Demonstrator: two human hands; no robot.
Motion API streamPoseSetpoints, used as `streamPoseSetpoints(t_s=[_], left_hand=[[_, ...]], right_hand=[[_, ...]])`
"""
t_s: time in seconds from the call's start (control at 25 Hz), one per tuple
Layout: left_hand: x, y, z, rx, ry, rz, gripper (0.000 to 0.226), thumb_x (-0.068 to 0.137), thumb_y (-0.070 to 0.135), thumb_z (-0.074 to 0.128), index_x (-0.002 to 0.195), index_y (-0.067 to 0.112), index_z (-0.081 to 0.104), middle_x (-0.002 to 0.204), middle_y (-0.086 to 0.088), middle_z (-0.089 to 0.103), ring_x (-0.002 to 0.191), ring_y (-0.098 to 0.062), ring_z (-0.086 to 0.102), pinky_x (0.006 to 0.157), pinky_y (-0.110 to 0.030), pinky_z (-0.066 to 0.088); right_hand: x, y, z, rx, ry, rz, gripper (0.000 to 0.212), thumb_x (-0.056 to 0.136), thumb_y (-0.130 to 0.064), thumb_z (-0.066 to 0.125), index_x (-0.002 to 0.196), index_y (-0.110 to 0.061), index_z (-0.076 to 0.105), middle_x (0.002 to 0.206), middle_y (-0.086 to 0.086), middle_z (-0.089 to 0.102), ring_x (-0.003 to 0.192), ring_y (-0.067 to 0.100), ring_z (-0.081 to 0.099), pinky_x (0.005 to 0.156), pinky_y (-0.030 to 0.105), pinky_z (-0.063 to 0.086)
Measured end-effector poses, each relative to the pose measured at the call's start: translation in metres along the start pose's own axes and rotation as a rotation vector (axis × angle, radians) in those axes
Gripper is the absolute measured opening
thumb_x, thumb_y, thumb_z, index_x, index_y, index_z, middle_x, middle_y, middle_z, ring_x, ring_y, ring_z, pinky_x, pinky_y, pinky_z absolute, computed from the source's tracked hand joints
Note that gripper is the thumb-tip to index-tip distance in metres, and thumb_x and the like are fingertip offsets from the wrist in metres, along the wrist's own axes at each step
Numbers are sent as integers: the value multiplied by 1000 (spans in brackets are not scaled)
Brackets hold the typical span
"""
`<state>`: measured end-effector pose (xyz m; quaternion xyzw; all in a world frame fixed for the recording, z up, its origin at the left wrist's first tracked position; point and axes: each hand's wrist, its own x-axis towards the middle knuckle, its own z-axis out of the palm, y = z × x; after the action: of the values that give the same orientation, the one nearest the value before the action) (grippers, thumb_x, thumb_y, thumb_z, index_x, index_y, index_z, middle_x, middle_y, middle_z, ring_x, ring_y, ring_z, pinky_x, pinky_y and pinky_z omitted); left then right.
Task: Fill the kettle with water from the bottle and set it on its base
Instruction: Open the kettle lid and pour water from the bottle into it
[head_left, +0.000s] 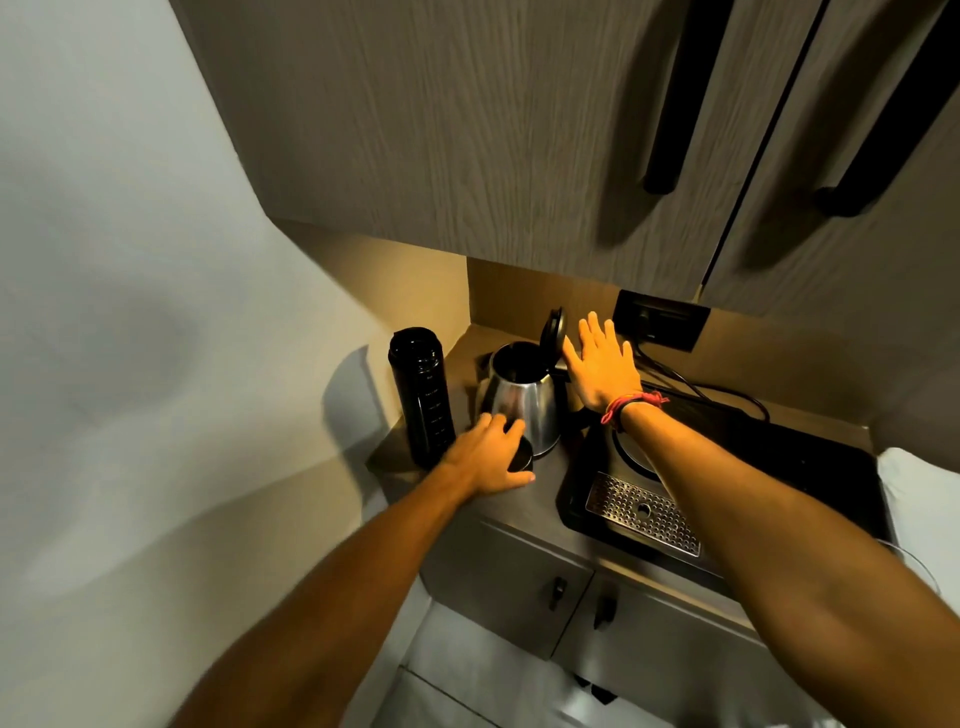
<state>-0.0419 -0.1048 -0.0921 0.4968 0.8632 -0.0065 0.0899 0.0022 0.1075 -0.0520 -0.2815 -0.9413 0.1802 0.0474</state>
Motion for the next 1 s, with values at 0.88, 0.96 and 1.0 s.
streamPoseSetpoints(t_s=[0.88, 0.96, 1.0], left_hand=[[-20, -97, -67, -498, 944, -332, 94, 66, 66, 80, 138, 18, 41, 137, -4, 46, 126, -20, 45, 100, -32, 44], [-25, -102, -49, -881, 784, -351, 104, 60, 50, 93, 142, 20, 37, 140, -3, 48, 130, -21, 48, 103, -34, 48], [-25, -100, -40, -1023, 720, -377, 100, 59, 41, 95, 140, 21, 40, 137, -2, 54, 127, -23, 53, 101, -35, 51]], right_hand=[[7, 1, 2, 10, 105, -105, 68, 99, -53, 14, 155, -18, -3, 165, 5, -7, 152, 26, -7, 123, 51, 0], [6, 0, 2, -4, 99, -102, 68, 100, -52, 14, 155, -17, -3, 165, 6, -7, 152, 26, -7, 123, 52, 0], [6, 1, 3, -8, 92, -98, 67, 100, -52, 14, 155, -17, -3, 165, 6, -7, 152, 26, -8, 123, 52, 1]])
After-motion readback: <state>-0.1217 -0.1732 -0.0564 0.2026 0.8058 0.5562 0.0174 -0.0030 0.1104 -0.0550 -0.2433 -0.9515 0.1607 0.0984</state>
